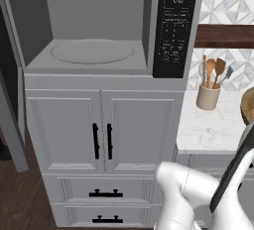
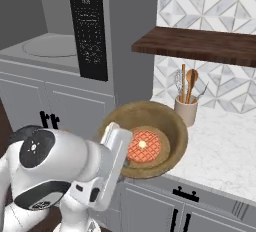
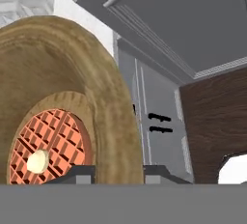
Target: Open the microwave, place the bowl with waffle inside the microwave, then close the microwave door and turn it on.
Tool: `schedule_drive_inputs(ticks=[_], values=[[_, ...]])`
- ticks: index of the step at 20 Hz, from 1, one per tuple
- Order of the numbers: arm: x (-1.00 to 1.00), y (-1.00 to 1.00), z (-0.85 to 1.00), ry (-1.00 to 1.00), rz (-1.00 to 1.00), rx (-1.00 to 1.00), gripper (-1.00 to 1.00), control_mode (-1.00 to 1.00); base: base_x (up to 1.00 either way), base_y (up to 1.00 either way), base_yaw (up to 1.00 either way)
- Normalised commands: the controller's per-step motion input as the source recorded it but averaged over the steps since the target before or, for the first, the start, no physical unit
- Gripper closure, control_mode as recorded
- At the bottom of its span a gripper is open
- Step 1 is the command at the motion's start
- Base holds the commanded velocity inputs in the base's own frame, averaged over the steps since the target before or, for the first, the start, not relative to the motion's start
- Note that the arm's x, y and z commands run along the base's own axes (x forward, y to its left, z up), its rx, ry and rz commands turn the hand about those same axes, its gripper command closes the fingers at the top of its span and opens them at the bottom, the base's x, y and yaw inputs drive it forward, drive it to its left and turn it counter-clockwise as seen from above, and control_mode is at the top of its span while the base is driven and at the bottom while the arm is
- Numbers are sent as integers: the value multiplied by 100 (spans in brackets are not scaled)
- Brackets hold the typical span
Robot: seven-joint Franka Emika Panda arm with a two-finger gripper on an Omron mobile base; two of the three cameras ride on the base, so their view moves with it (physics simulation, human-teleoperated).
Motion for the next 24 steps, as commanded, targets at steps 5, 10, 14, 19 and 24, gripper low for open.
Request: schedule_drive_inputs(ticks=[5,10,14,19,24], values=[[-54,99,49,-43,-35,3,100,-100,0,0,0],[-2,100,41,-12,-14,0,100,-100,0,0,0],[2,100,26,0,3,0,100,-100,0,0,0],[0,100,2,-2,16,0,100,-100,0,0,0],[0,92,0,-1,25,-11,100,-100,0,0,0]])
